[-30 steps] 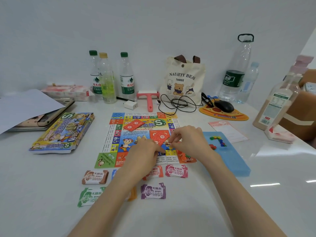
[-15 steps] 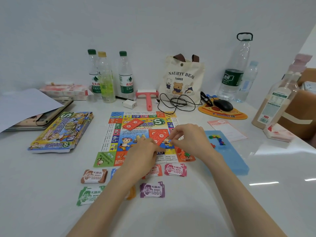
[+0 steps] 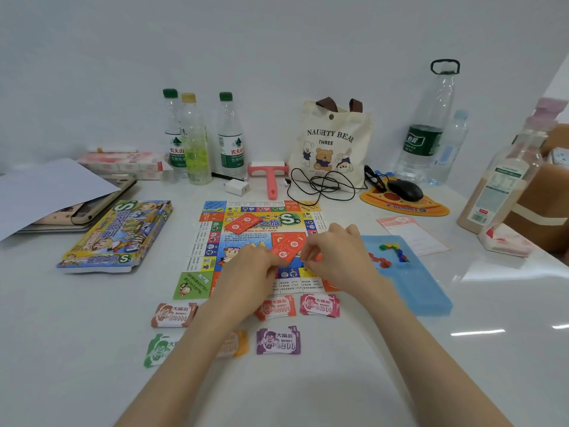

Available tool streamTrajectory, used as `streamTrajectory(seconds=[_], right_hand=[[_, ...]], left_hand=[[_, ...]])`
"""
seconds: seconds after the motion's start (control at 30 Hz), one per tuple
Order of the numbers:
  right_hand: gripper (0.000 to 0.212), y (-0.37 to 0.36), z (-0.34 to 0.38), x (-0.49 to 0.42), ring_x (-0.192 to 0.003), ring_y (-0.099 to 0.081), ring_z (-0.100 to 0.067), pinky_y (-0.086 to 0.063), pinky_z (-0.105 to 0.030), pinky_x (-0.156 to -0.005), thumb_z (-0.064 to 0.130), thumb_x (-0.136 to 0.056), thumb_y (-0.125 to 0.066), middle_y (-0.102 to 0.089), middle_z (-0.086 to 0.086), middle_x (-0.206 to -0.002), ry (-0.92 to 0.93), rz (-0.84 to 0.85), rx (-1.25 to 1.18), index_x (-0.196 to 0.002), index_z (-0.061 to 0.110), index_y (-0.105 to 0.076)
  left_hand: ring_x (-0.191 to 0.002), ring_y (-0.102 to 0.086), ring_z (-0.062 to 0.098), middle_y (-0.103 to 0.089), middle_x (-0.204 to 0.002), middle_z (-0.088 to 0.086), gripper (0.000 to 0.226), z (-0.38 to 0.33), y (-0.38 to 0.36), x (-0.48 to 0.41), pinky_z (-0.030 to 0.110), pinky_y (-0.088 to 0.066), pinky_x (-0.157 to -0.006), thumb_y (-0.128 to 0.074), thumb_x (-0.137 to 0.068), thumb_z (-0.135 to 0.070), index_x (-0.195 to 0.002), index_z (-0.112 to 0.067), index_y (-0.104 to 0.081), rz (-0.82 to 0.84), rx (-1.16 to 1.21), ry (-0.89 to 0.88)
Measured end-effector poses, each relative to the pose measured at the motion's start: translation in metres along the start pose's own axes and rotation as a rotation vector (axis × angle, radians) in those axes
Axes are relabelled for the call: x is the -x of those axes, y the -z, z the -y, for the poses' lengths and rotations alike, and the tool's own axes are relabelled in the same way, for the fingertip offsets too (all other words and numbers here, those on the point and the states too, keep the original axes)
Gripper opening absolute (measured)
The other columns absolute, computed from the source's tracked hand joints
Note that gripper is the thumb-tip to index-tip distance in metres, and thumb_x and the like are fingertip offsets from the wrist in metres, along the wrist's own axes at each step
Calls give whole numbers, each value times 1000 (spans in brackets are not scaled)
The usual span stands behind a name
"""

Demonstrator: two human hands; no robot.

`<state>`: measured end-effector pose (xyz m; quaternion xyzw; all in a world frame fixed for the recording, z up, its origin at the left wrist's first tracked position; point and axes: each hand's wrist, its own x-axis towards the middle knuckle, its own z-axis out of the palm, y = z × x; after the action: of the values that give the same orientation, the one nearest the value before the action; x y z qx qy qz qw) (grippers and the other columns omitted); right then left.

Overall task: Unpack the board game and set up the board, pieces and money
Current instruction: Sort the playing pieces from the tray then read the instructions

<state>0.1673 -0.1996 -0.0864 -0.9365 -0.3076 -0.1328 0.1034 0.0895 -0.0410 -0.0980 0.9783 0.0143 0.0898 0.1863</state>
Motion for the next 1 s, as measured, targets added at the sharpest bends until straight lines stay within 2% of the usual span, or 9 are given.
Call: streamTrajectory(seconds=[0.23, 0.43, 0.5, 0.6, 0.67, 0.77, 0.87, 0.93, 1.0], right_hand=[[9, 4, -2, 4, -90, -43, -4, -19, -29, -76, 25, -86, -64, -69, 17, -81, 8, 70, -67, -87, 34, -66], [13, 20, -11, 6, -91, -46, -6, -22, -30, -79, 25, -89, -62, -66, 19, -81, -73, 6, -151, -89, 37, -65], [12, 26, -17, 6, -89, -46, -6, -25, -30, -81, 27, -90, -61, -62, 22, -78, -93, -33, -164, -89, 39, -63], [11, 34, -26, 11, -88, -51, -6, -39, -30, -82, 27, -89, -63, -61, 23, -77, -140, -57, -254, -86, 38, -62], [10, 38, -33, 14, -88, -57, -6, -45, -26, -75, 25, -88, -63, -63, 22, -81, -195, -52, -310, -88, 35, -65], [11, 45, -49, 18, -89, -59, -7, -54, -32, -70, 22, -90, -61, -63, 20, -85, -288, -44, -318, -91, 33, -64], [15, 52, -71, 21, -83, -62, -9, -49, -26, -65, 17, -91, -57, -67, 12, -100, -389, -38, -227, -98, 28, -65], [21, 53, -87, 22, -92, -63, -15, -45, -27, -69, 13, -92, -54, -67, 8, -111, -464, 8, -109, -103, 27, -66], [27, 53, -98, 19, -104, -59, -19, -48, -31, -82, 10, -92, -54, -64, 2, -119, -507, 108, -15, -108, 27, -67]], left_hand=[[-118, -47, 17, -62, -120, -4, 34, 0, 1, 1, 36, -47, -91, -44, -100, -21, -126, -34, -61, -18, -3, 4], [-113, -50, 15, -63, -117, -7, 31, -4, 2, 2, 33, -47, -86, -46, -100, -24, -125, -33, -62, -47, 31, 3], [-112, -53, 13, -64, -118, -10, 30, -8, 2, 3, 34, -48, -90, -48, -99, -25, -123, -32, -63, -59, 94, 7], [-103, -58, 7, -66, -115, -15, 29, -16, 2, 2, 31, -49, -91, -50, -97, -24, -122, -32, -64, -68, 194, 9], [-95, -59, 5, -67, -110, -16, 29, -22, 2, 0, 29, -50, -89, -52, -97, -25, -122, -34, -64, -69, 264, 20], [-89, -58, 2, -64, -101, -19, 28, -35, 3, -3, 24, -49, -83, -53, -96, -25, -121, -33, -64, -86, 340, 3], [-90, -58, 3, -64, -103, -16, 28, -50, 5, -8, 24, -49, -83, -53, -96, -24, -121, -32, -64, -102, 373, -35], [-89, -58, 2, -63, -101, -18, 27, -59, 5, -12, 23, -48, -80, -53, -96, -26, -121, -33, -63, -102, 371, -51], [-89, -59, 3, -63, -101, -18, 27, -65, 3, -15, 25, -49, -82, -53, -96, -25, -120, -34, -63, -95, 384, -58]])
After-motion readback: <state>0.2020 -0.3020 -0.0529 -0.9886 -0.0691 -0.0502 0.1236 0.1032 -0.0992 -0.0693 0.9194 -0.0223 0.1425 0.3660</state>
